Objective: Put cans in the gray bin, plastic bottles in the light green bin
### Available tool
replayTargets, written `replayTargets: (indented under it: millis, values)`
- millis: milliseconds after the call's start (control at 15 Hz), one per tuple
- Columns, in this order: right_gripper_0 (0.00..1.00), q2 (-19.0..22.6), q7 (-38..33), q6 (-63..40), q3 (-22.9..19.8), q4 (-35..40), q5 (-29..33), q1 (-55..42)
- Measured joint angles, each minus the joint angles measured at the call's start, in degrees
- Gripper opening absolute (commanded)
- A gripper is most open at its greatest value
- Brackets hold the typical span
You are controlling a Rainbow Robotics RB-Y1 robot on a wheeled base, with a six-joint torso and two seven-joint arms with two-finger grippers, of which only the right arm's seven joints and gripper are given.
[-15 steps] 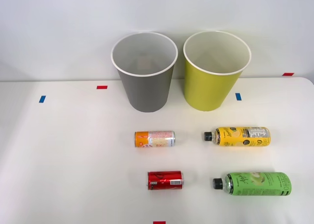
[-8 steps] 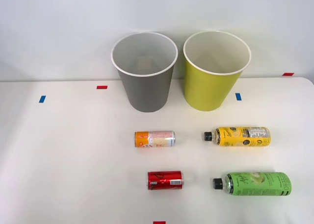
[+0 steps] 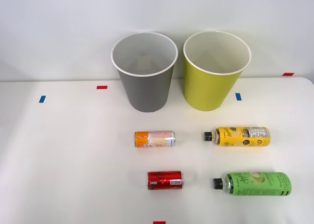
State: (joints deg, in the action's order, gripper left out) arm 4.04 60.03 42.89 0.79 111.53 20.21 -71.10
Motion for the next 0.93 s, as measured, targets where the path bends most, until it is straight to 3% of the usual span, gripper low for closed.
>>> replayTargets:
  millis: [933]
  values:
    - [1.00,0.0,0.0,0.0,0.0,0.0,0.0,0.0]
